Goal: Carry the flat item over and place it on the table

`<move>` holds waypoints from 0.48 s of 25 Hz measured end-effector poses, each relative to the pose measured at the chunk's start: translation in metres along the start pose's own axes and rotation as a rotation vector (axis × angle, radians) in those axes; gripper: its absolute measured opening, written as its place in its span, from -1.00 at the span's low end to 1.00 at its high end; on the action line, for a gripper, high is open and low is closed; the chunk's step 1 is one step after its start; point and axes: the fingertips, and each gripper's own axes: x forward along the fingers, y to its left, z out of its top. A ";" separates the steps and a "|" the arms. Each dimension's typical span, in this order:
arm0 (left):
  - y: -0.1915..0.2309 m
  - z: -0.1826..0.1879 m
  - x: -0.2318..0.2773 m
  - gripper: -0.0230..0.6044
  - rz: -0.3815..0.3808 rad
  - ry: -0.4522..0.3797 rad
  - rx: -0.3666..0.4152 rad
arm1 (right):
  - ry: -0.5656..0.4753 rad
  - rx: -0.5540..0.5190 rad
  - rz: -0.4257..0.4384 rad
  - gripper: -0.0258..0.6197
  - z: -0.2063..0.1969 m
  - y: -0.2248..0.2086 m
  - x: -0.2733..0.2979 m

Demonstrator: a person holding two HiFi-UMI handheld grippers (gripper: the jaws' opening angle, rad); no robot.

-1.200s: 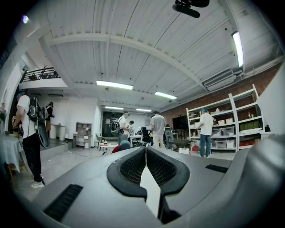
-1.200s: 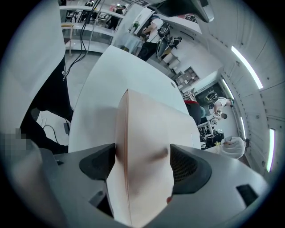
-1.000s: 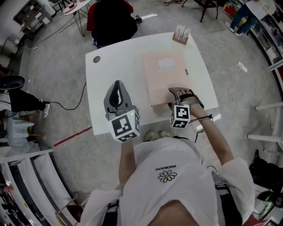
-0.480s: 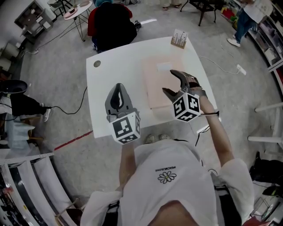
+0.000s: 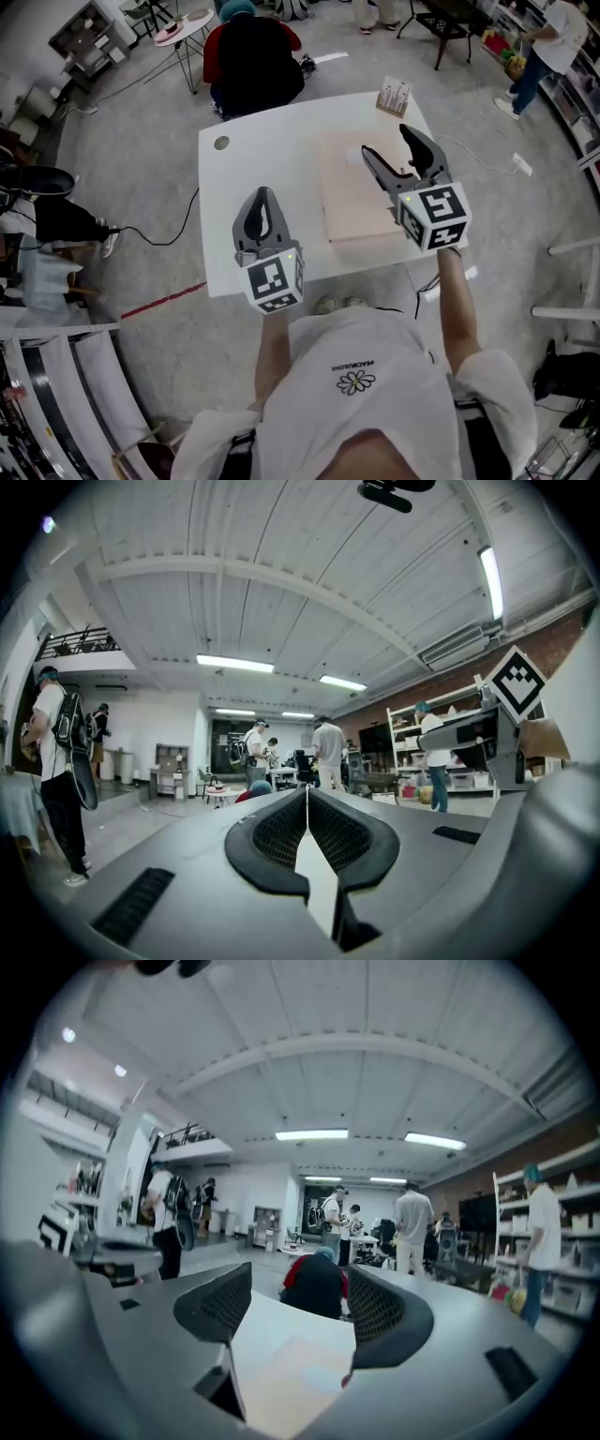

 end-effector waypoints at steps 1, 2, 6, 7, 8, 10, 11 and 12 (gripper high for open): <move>0.000 0.000 0.001 -0.86 -0.001 0.001 0.001 | -0.029 0.076 0.005 0.08 0.004 -0.003 0.000; 0.000 0.000 0.002 -0.86 -0.002 0.003 0.002 | -0.062 0.144 0.001 -0.02 0.007 -0.006 -0.002; -0.002 0.000 0.001 -0.86 -0.009 0.005 0.008 | -0.147 0.219 -0.095 -0.60 0.015 -0.018 -0.014; -0.003 0.001 0.001 -0.86 -0.009 0.002 0.009 | -0.154 0.204 -0.141 -0.67 0.015 -0.020 -0.017; -0.003 0.001 0.001 -0.86 -0.010 0.001 0.008 | -0.159 0.185 -0.192 -0.80 0.015 -0.022 -0.019; -0.006 0.001 0.001 -0.86 -0.015 0.000 0.010 | -0.164 0.155 -0.277 -0.88 0.014 -0.024 -0.025; -0.008 0.002 0.001 -0.86 -0.018 -0.001 0.011 | -0.163 0.150 -0.300 -0.89 0.012 -0.022 -0.027; -0.010 0.003 0.001 -0.86 -0.022 -0.001 0.011 | -0.163 0.153 -0.308 -0.89 0.011 -0.019 -0.028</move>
